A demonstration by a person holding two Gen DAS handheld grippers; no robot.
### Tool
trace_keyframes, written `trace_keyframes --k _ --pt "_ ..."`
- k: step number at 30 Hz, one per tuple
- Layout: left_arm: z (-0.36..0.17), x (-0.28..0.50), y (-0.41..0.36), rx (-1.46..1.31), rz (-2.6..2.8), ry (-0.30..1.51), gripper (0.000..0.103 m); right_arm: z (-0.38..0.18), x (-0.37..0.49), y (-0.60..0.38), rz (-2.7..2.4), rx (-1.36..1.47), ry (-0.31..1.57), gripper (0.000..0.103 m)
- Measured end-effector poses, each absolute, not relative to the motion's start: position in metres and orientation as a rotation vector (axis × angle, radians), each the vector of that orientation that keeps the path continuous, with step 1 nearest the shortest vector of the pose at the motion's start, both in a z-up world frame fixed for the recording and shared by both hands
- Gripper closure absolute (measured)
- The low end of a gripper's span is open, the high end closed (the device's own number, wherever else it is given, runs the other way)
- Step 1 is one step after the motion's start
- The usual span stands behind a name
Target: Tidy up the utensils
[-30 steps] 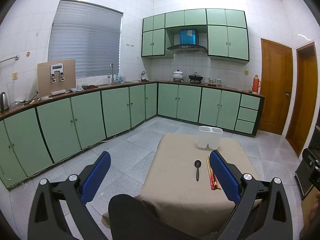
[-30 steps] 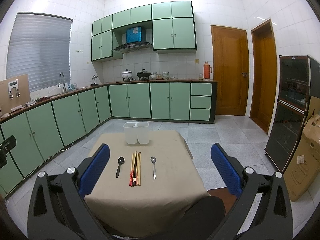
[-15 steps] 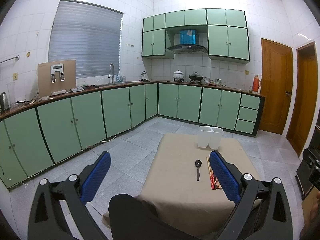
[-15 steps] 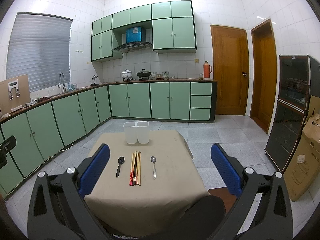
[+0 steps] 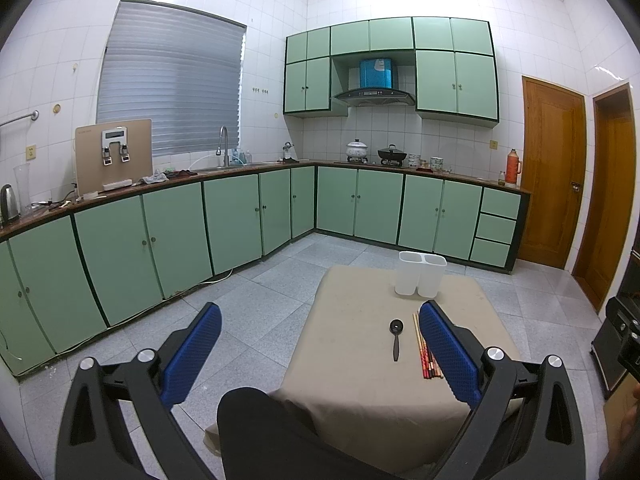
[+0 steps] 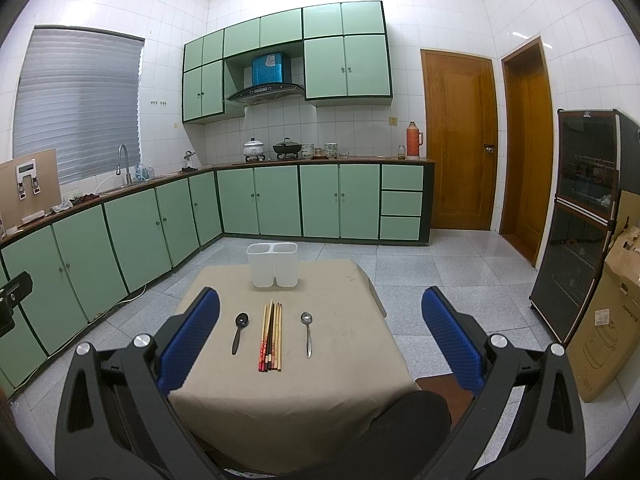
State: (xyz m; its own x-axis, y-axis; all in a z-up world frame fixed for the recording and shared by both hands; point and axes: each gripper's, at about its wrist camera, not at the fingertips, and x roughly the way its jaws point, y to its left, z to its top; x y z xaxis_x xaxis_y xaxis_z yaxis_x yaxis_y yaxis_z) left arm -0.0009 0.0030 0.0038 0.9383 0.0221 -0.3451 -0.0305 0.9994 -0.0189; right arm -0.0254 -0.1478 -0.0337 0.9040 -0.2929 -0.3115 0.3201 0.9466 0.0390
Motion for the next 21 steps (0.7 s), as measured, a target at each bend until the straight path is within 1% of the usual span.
trace_keyframes --k 21 --pt "0.0008 0.0 0.0033 -0.026 0.026 0.356 0.006 -0.0356 -0.0259 -0.1499 -0.317 0.092 0.309 0.005"
